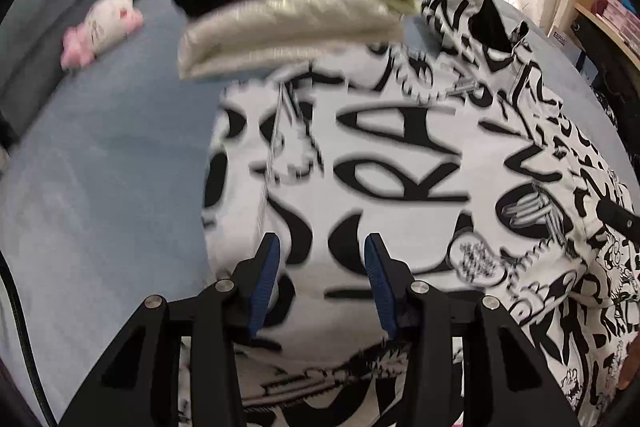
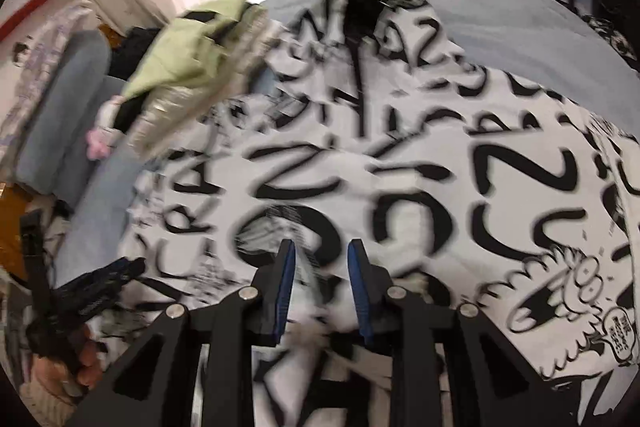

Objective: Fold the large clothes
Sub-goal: 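Move both open tools to the hoodie hem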

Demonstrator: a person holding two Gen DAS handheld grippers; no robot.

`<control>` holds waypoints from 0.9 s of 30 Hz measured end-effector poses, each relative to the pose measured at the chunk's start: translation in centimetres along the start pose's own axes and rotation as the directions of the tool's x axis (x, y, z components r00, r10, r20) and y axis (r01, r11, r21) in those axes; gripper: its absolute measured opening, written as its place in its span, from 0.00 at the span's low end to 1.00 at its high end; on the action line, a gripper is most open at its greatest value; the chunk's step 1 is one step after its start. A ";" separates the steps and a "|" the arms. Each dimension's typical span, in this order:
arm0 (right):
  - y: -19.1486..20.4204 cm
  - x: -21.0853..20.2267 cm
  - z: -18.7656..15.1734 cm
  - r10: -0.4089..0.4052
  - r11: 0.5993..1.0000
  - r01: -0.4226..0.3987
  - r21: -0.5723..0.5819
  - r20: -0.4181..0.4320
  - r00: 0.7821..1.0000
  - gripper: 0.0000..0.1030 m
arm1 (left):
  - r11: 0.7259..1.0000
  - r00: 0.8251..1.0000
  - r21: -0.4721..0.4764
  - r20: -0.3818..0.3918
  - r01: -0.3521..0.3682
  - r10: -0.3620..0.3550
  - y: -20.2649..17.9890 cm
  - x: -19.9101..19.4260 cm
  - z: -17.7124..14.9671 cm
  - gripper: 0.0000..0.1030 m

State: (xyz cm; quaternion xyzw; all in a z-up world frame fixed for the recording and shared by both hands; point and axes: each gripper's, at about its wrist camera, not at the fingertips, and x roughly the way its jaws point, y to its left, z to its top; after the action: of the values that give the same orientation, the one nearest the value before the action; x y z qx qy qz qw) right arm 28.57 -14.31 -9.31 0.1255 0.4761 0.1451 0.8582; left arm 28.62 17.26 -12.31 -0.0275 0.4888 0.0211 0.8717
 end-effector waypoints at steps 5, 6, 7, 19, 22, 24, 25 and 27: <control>4.6 1.4 1.7 0.063 0.996 -0.062 -0.059 0.004 0.998 0.27 | 1.000 0.999 -0.013 0.044 -0.012 0.012 -0.7 0.3 3.0 0.41; 5.5 2.2 2.0 0.071 0.995 -0.071 -0.073 -0.002 0.997 0.27 | 1.000 0.999 -0.018 0.046 -0.017 0.018 -0.9 0.8 3.5 0.41; 6.0 3.0 2.1 0.073 0.994 -0.073 -0.080 -0.009 0.997 0.27 | 0.999 0.999 -0.028 0.047 -0.019 0.020 -1.0 1.4 4.0 0.41; 0.8 10.4 3.4 -0.006 0.999 0.004 -0.049 -0.046 0.999 0.18 | 0.997 1.000 -0.083 -0.007 -0.002 0.001 1.5 9.6 4.9 0.37; -3.6 8.6 3.7 -0.149 0.988 0.149 -0.039 -0.008 0.989 0.19 | 0.999 1.000 -0.041 0.021 0.010 -0.009 2.0 9.6 4.5 0.36; -7.2 7.4 3.5 -0.157 0.987 0.157 0.018 -0.015 0.987 0.19 | 1.000 0.999 -0.030 0.034 0.006 -0.005 2.1 9.6 4.4 0.35; -8.5 6.9 3.4 -0.167 0.985 0.168 0.045 -0.020 0.986 0.19 | 1.000 0.999 -0.028 0.037 0.001 0.000 2.0 9.6 4.4 0.35; -10.4 5.5 3.1 -0.143 0.984 0.145 0.103 -0.028 0.989 0.20 | 1.000 0.999 -0.025 0.034 -0.019 0.020 1.8 9.3 4.3 0.35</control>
State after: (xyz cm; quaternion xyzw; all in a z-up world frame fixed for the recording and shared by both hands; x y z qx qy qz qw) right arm 35.37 -22.20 -15.67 0.1339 0.4996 0.0590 0.8538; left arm 36.99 19.44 -18.05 -0.0330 0.4738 0.0361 0.8793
